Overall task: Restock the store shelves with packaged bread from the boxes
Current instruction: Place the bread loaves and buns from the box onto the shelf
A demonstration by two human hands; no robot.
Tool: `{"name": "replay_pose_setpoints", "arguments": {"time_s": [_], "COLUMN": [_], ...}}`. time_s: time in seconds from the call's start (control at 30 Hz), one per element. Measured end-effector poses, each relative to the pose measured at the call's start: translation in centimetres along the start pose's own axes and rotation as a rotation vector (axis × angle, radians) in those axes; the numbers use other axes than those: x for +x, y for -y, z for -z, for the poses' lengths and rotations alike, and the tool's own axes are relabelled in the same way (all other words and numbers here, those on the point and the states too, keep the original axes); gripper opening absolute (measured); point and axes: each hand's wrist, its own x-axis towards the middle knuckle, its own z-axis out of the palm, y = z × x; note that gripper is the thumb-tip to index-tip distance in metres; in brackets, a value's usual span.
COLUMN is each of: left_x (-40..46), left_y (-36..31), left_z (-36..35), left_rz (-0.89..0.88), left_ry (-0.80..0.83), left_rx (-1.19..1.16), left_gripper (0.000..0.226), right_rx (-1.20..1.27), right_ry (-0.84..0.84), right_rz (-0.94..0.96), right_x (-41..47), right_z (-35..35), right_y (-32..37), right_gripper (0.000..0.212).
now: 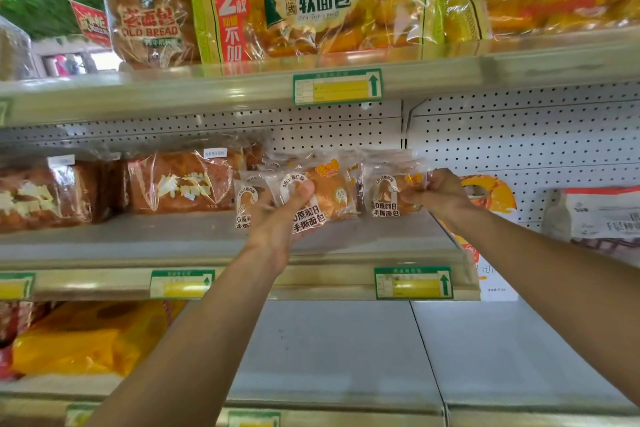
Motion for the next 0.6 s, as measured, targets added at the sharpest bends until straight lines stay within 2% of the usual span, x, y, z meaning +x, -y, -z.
{"name": "replay_pose_setpoints", "arguments": {"time_s": [0.07,0.1,0.17,0.2,0.27,0.33,0.37,0.4,0.5,0.57,0.6], "left_x": [-0.2,-0.4,-0.6,-0.7,-0.9,-1.0,-1.1,-1.1,-1.5,-1.4,-1.4], "left_y": [0.0,0.0,-0.3,-0.4,-0.5,-0.3,0.0,0.3,0.8,0.9,0.8], "left_z": [-0.1,-0.3,-0.6,-0.9,-1.9,-3.3,-4.0,-4.7,-6.0,-6.3,-6.4], "left_rz": [-0.015,-0.018,-0.015,-0.013,0.002,0.007,0.005,0.001,-0.003,-0.002,0.001], "left_ry": [0.002,0.001,-0.002,-0.001,0.006,0.005,0.001,0.009,0.046,0.049,0.046], "left_rx": [0.016,0.027,0.055,0.064,0.075,0.086,0.096,0.116,0.143,0.169,0.183], "left_gripper": [0.04,0.033,0.038,0.045,0.056,0.045,0.038,0.034,0.027,0.044,0.051], "right_rx": [0.026,0.015,0.036,0.098,0.158,0.062,0.026,0.015,0.051,0.096,0.102], "right_ry": [-0.061,-0.16,-0.303,-0.266,0.03,0.352,0.455,0.507,0.509,0.47,0.428], "right_rz": [-0.006,0.035,0.207,0.274,0.305,0.286,0.274,0.256,0.223,0.2,0.184], "right_x": [-0.6,-1.2,-2.2,-2.9,-5.2,-7.2,-7.9,-8.4,-8.6,-8.6,-8.3], "right_z": [0.1,0.2,0.7,1.1,1.7,2.0,2.0,2.0,2.5,3.2,3.6], "right_y": [0.4,0.9,2.0,2.8,5.0,6.7,7.2,7.5,7.3,6.7,6.2], "right_gripper": [0.068,0.071,0.063,0.055,0.049,0.052,0.051,0.048,0.031,0.012,0.015]}}
